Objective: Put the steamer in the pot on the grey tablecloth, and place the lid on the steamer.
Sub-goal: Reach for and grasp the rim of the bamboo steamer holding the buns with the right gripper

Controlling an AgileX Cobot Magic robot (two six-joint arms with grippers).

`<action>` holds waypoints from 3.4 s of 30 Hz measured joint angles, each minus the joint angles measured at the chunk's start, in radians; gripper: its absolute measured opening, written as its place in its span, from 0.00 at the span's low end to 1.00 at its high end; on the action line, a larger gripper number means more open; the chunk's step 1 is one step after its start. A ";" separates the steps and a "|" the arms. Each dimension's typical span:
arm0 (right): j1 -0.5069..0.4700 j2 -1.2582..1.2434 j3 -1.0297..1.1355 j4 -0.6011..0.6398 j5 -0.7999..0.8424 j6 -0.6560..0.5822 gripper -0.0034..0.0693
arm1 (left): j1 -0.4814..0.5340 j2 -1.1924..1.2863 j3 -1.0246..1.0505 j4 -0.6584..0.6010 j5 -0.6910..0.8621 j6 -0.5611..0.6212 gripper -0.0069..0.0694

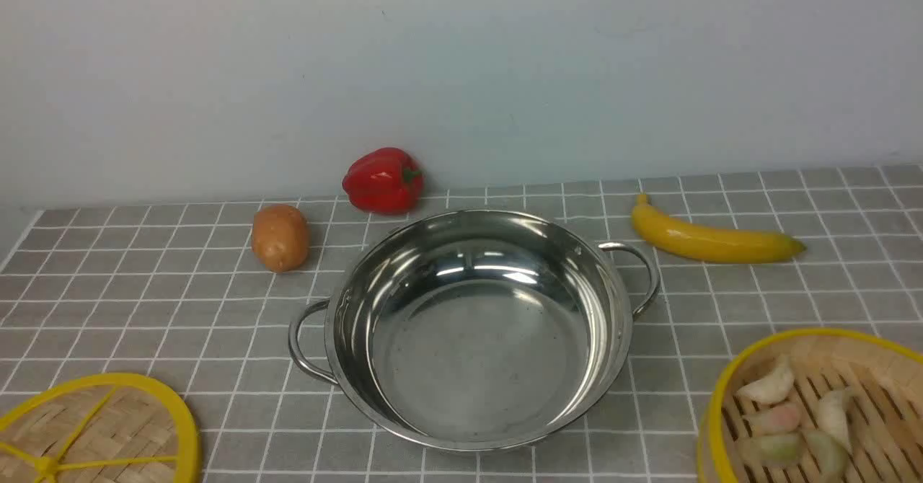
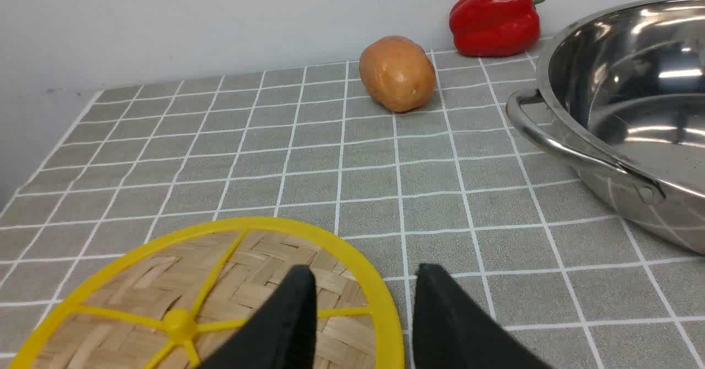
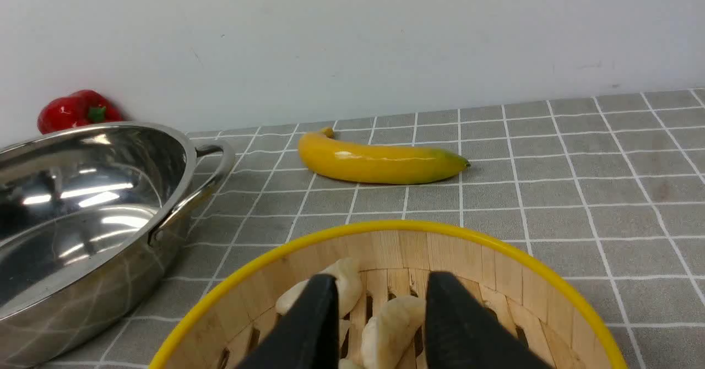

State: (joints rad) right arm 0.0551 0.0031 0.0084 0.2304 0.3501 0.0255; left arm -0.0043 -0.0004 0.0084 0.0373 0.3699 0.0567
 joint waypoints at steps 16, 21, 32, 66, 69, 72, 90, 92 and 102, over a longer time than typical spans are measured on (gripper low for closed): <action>0.000 0.000 0.000 0.000 0.000 0.000 0.38 | 0.000 0.000 0.000 0.000 0.000 0.000 0.41; 0.000 0.000 0.000 0.000 0.000 0.000 0.38 | 0.000 0.000 0.000 0.000 0.000 0.000 0.41; 0.000 0.000 0.000 -0.030 0.000 -0.004 0.38 | 0.000 0.000 0.000 0.000 0.000 0.000 0.41; 0.000 0.622 -0.535 0.382 0.710 -0.505 0.38 | 0.000 0.000 0.000 0.000 0.000 0.000 0.41; 0.001 0.793 -0.554 0.391 0.639 -0.612 0.38 | 0.000 0.000 0.000 0.000 0.000 0.000 0.41; 0.027 0.923 -0.580 0.367 0.573 -0.637 0.38 | 0.000 0.000 0.000 0.000 0.000 0.000 0.41; 0.499 1.483 -0.832 -0.174 0.516 0.162 0.38 | 0.000 0.000 0.000 0.000 0.000 0.000 0.41; 0.518 1.511 -0.832 -0.236 0.515 0.258 0.38 | 0.000 0.000 0.000 0.000 0.000 0.000 0.41; 0.523 1.581 -0.836 -0.264 0.468 0.314 0.38 | 0.000 0.000 0.000 0.000 0.000 0.000 0.41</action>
State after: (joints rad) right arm 0.5780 1.5839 -0.8273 -0.0341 0.8181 0.3398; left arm -0.0043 -0.0004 0.0084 0.0373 0.3699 0.0567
